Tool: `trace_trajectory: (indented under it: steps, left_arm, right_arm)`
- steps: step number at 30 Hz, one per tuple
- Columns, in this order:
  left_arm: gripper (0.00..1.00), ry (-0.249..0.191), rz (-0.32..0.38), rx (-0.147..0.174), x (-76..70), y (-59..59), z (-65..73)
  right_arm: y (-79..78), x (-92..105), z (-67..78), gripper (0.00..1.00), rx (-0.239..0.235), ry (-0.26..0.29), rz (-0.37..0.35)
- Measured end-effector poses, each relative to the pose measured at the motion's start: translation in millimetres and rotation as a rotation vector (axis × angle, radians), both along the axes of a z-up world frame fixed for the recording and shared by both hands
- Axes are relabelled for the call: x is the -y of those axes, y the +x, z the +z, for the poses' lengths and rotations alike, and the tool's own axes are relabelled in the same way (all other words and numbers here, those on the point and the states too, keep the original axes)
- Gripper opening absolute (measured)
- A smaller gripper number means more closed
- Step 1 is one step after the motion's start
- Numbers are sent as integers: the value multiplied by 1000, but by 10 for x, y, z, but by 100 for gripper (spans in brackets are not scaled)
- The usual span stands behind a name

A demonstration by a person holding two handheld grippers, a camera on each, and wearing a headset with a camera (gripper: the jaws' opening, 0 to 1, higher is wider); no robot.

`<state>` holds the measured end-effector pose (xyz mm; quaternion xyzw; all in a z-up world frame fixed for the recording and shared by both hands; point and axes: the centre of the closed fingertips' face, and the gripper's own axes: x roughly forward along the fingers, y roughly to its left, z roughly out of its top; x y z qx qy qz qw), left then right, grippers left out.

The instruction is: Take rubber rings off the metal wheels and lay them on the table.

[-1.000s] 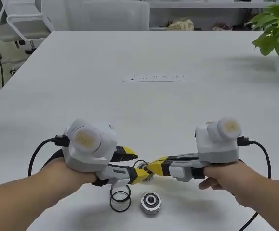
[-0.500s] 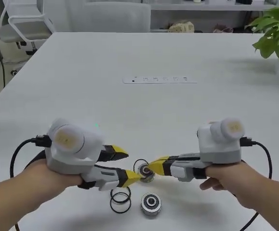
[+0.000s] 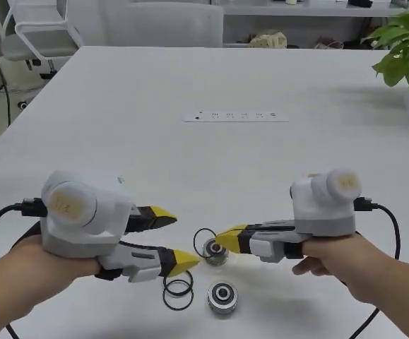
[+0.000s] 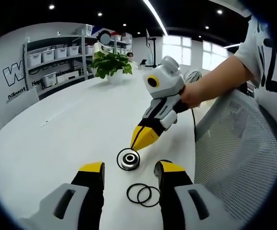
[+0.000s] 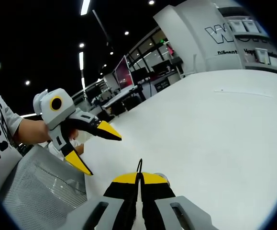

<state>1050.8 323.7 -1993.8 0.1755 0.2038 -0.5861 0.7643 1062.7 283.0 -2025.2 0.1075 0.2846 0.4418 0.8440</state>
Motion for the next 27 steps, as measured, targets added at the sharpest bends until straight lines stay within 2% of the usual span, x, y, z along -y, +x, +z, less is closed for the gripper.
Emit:
trace_trajectory:
  steps: [12,27]
  left_arm:
    - [48,-3,30,8,-242,-45,46]
    - [53,-22,47,5,-326,-158,150]
  right_arm:
    - [-29,-60,76,0,13,8,18]
    - [-117,-156,74,0,9,-1,64]
